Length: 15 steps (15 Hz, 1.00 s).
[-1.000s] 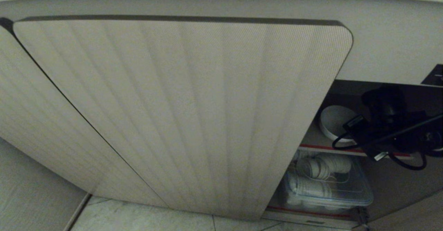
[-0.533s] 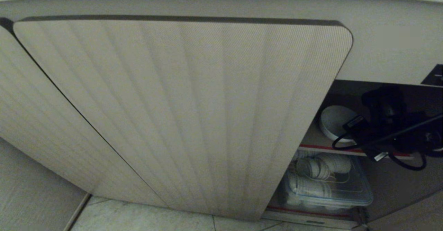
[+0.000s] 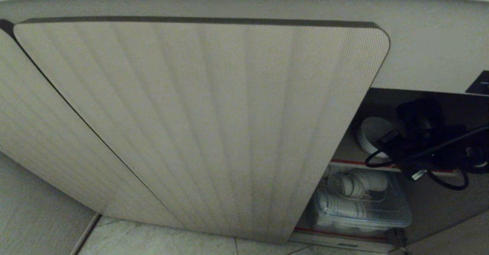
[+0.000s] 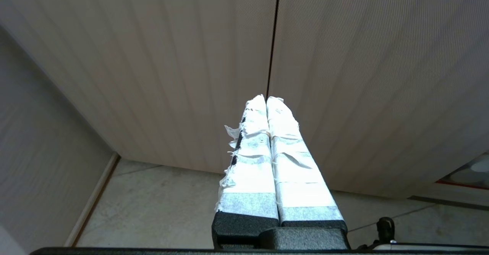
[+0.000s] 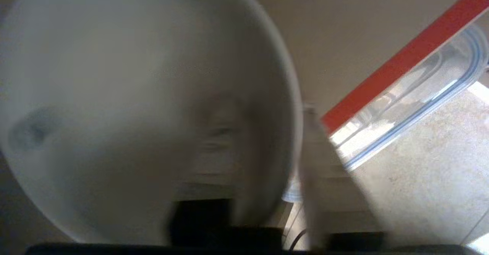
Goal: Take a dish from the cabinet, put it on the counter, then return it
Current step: Put it back into the cabinet
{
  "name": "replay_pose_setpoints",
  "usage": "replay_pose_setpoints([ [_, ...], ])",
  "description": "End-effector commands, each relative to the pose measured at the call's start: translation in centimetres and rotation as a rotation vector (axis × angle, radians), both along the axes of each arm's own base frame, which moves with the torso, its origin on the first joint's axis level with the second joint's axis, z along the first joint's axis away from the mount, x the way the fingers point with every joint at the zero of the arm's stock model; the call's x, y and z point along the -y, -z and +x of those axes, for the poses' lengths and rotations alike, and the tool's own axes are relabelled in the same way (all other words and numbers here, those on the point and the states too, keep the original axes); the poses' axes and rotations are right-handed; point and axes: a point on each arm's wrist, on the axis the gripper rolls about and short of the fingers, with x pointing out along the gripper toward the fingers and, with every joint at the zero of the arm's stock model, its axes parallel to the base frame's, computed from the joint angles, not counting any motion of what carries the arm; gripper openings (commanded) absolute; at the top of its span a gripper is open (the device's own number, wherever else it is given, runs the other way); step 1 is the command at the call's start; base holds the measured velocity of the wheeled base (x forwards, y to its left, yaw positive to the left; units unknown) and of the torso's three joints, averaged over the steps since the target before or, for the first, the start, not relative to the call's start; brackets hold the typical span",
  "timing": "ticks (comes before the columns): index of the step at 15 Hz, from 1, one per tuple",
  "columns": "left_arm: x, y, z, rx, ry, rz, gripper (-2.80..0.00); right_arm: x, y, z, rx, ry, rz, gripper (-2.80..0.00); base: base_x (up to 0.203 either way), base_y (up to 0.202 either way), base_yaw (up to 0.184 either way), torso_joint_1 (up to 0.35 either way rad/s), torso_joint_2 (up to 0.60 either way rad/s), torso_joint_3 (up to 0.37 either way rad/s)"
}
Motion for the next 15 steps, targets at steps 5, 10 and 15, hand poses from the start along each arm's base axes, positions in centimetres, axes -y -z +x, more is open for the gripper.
replay_pose_setpoints([
  [5, 0.0, 0.0, 0.0, 0.001, -0.001, -0.001, -2.8, -0.01, 0.31, 0.03, -0.005, 0.006, 0.003, 0.0, 0.0, 0.0, 0.0, 0.0, 0.0, 0.0],
  [10, 0.0, 0.0, 0.0, 0.001, -0.001, -0.001, -2.8, 0.02, 0.08, 0.07, 0.009, 0.018, -0.007, 0.0, 0.0, 0.0, 0.0, 0.0, 0.0, 0.0],
  [15, 0.0, 0.0, 0.0, 0.001, -0.001, -0.001, -2.8, -0.02, -0.21, 0.06, 0.031, 0.045, -0.064, 0.0, 0.0, 0.0, 0.0, 0.0, 0.0, 0.0],
])
